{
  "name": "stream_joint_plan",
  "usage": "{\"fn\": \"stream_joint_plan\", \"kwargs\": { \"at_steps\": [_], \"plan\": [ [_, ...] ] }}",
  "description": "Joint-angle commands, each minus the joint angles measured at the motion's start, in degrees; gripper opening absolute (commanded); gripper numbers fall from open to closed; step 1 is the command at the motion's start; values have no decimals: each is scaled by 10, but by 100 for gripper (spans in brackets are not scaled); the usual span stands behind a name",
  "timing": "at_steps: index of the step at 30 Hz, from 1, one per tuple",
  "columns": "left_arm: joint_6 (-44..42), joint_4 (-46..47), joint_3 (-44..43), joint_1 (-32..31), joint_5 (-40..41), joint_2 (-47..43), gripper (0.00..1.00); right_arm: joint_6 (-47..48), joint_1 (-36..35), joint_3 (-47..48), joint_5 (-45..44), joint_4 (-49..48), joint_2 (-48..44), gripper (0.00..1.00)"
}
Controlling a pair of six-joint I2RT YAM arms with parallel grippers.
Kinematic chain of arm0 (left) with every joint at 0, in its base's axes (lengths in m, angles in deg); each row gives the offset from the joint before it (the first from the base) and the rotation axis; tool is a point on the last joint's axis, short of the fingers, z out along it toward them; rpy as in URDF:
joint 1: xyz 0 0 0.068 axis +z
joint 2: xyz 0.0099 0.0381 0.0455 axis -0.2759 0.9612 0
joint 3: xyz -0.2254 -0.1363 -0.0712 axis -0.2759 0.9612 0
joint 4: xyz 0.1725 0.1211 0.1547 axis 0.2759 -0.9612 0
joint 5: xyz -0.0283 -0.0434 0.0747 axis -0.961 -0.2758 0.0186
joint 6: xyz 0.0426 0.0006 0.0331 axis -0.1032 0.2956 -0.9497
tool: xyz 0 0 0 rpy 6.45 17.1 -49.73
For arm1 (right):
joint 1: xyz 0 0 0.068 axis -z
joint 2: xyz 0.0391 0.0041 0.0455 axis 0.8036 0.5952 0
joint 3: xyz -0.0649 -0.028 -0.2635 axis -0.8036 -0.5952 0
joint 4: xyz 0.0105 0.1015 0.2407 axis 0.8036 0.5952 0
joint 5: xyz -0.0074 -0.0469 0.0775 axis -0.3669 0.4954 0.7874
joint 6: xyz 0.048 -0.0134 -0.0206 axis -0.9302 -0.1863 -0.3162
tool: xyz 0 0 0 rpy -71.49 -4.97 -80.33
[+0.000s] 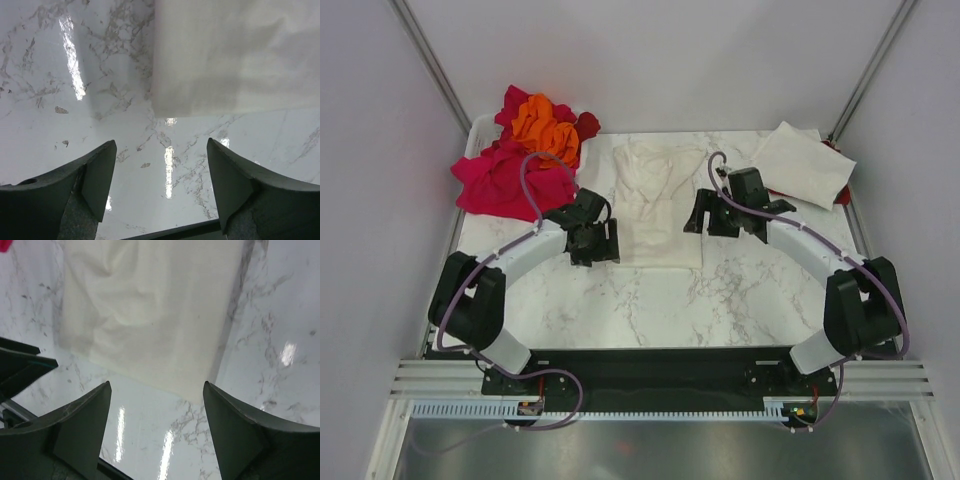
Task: Fold and stack the t-shirts
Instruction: Fold the tshirt
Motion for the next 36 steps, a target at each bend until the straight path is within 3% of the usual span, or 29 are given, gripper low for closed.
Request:
{"fn": "stream_joint_plan", "kwargs": {
  "at_steps": [1,8,17,25,31,32,34,35,36],
  "plan": [
    [33,49,30,4,40,-14,79,-34,3,-98,49,-69,-9,82],
    [46,135,80,6,60,-20,77,-58,3,-189,46,-139,9,78],
    [67,212,124,11,64,-12,78,-71,2,-210,58,-198,62,77],
    [84,245,138,13,44,13,73,-70,2,-230,59,-204,73,73],
    [89,273,151,13,26,24,58,-78,2,-263,73,-233,81,58],
    [88,277,154,14,23,27,50,-81,3,-266,78,-239,87,55],
    [87,287,156,13,12,33,43,-85,2,-270,84,-255,94,44],
    [84,290,155,13,13,37,29,-86,3,-271,87,-258,104,39],
    [81,293,153,13,-5,42,22,-87,2,-272,92,-264,108,31]
  ]
}}
